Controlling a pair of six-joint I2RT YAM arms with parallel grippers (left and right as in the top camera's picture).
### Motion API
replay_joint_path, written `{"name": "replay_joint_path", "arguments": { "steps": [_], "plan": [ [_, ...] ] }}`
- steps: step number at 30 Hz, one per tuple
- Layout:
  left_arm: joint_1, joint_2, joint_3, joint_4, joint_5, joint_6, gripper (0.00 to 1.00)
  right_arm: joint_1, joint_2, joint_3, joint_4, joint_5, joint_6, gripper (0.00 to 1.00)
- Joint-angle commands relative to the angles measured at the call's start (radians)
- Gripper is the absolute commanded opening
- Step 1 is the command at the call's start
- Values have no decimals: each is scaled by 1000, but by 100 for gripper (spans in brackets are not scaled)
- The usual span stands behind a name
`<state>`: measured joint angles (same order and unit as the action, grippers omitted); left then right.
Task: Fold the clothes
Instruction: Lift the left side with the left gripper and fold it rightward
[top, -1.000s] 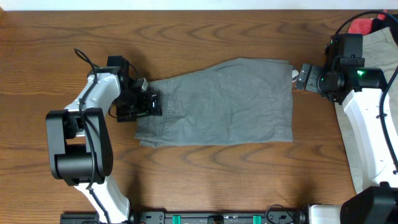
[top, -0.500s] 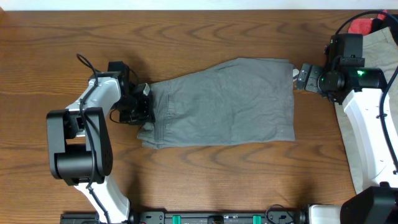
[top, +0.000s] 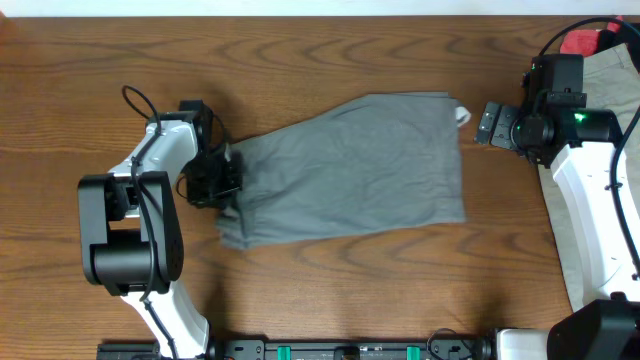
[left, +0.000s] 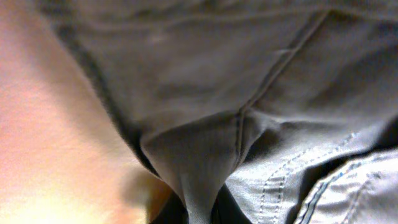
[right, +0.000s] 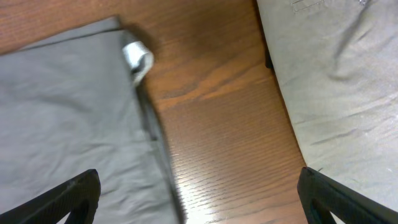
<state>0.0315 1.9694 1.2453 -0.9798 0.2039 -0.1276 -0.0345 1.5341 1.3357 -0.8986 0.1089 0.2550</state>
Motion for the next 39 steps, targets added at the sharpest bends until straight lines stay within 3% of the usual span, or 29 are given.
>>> {"name": "replay_joint_path", "arguments": {
  "steps": [1,10,19,31,39],
  "plan": [
    [16,15,82,-86,-234,-71,6,2,2,9,1,11,2,99],
    [15,0,421,-431,-287,-77,6,2,2,9,1,11,2,99],
    [-50,-104,650,-612,-287,-77,6,2,2,9,1,11,2,99],
    [-312,-224,661,-600,-216,-77,6,2,2,9,1,11,2,99],
    [-522,-224,648,-447,-208,-180,6,2,2,9,1,11,2,99]
  ]
}}
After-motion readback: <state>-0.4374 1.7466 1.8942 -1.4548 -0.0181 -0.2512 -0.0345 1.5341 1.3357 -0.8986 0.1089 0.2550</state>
